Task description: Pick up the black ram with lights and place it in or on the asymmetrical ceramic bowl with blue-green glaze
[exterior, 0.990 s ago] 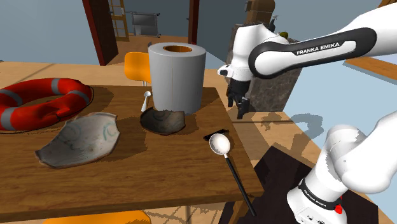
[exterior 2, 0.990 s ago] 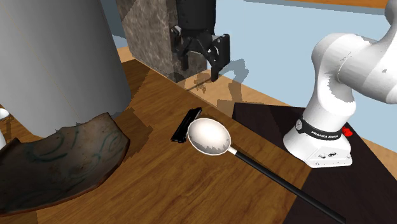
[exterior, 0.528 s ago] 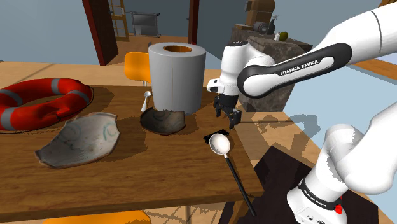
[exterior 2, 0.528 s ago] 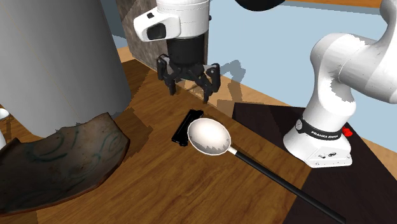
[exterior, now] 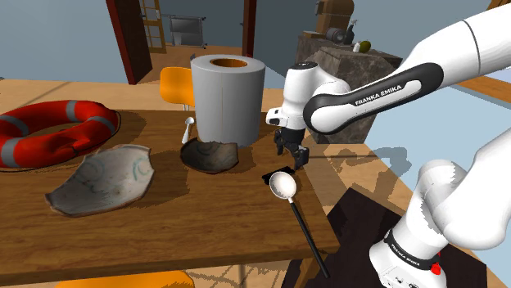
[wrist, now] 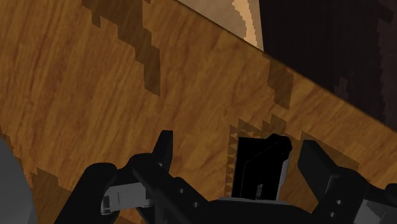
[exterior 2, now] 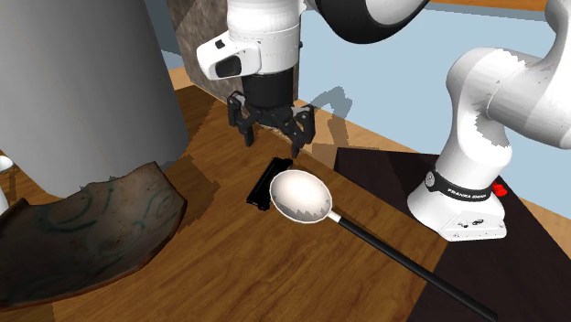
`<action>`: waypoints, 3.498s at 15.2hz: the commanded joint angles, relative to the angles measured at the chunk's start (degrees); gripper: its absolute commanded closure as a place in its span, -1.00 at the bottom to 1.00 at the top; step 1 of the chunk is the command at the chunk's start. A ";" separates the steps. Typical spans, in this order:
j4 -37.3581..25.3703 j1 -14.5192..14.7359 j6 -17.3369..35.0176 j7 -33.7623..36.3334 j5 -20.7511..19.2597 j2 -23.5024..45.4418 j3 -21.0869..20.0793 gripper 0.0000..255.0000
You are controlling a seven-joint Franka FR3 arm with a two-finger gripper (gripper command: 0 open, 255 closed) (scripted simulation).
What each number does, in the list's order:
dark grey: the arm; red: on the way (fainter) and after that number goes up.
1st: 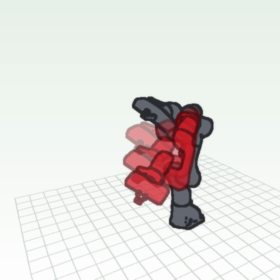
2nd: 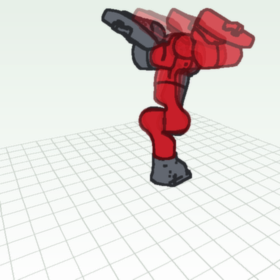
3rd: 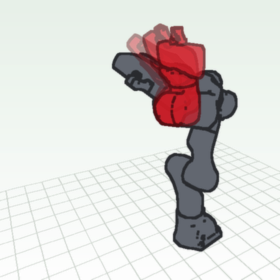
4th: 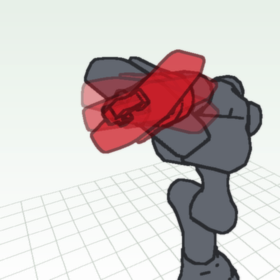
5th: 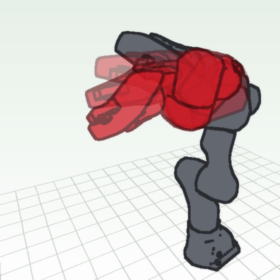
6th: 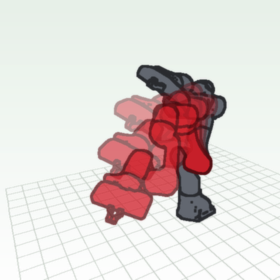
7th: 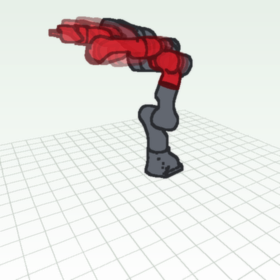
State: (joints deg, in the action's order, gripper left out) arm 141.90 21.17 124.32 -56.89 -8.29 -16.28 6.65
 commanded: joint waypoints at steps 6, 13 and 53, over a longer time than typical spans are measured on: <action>0.03 -0.01 0.06 -0.01 -0.01 0.03 0.01 1.00; 0.03 -0.01 0.06 -0.01 -0.01 0.03 0.01 1.00; -1.18 3.23 -1.41 1.89 7.04 -2.37 -1.52 1.00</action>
State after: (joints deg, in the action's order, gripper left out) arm 141.13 24.39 123.74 -55.06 -1.24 -18.27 5.18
